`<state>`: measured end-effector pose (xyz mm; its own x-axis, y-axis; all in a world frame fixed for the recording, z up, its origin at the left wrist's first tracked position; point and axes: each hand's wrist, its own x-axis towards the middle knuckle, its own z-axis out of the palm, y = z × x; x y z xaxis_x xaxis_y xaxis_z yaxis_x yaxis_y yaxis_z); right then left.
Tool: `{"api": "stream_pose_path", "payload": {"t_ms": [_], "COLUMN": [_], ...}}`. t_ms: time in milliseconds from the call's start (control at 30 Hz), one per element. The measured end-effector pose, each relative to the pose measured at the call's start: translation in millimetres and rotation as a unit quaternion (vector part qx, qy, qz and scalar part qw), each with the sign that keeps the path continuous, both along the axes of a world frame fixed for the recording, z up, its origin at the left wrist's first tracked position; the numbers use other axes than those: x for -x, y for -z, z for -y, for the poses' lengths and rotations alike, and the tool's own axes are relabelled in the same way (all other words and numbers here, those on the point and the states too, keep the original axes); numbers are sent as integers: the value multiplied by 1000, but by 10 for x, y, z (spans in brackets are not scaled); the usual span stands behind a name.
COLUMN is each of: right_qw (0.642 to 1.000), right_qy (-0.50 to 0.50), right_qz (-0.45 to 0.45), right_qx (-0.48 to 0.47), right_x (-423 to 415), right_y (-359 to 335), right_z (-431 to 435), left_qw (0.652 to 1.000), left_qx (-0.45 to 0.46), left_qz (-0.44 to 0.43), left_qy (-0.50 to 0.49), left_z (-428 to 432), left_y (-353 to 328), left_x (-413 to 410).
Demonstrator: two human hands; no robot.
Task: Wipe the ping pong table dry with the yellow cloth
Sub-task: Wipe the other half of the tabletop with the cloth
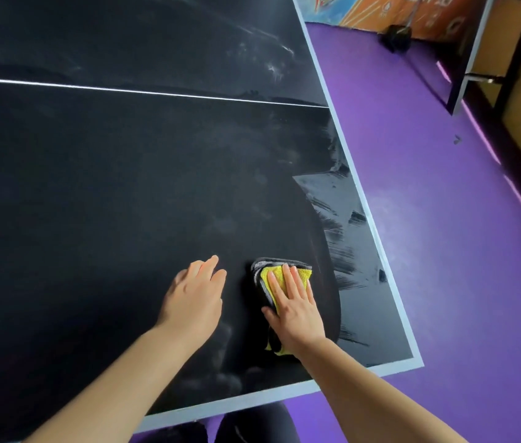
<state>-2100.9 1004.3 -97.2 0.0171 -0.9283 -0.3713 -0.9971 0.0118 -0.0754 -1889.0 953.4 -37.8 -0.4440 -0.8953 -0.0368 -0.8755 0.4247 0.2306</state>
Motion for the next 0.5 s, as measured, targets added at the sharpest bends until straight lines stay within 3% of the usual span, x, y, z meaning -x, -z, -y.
{"api": "stream_pose_path", "payload": {"t_ms": [200, 500], "right_qw": [999, 995], "right_qy": [39, 55], "right_qz": [27, 56], "right_qx": [25, 60], "right_x": [394, 1433], "right_y": [-5, 199], "right_z": [1137, 2895], "left_qw": [999, 993], "left_qx": [-5, -11], "left_qz": [18, 29], "left_qy": [-41, -110], "left_z": [368, 1110], "left_y": [104, 337], "left_x": [368, 1604]}}
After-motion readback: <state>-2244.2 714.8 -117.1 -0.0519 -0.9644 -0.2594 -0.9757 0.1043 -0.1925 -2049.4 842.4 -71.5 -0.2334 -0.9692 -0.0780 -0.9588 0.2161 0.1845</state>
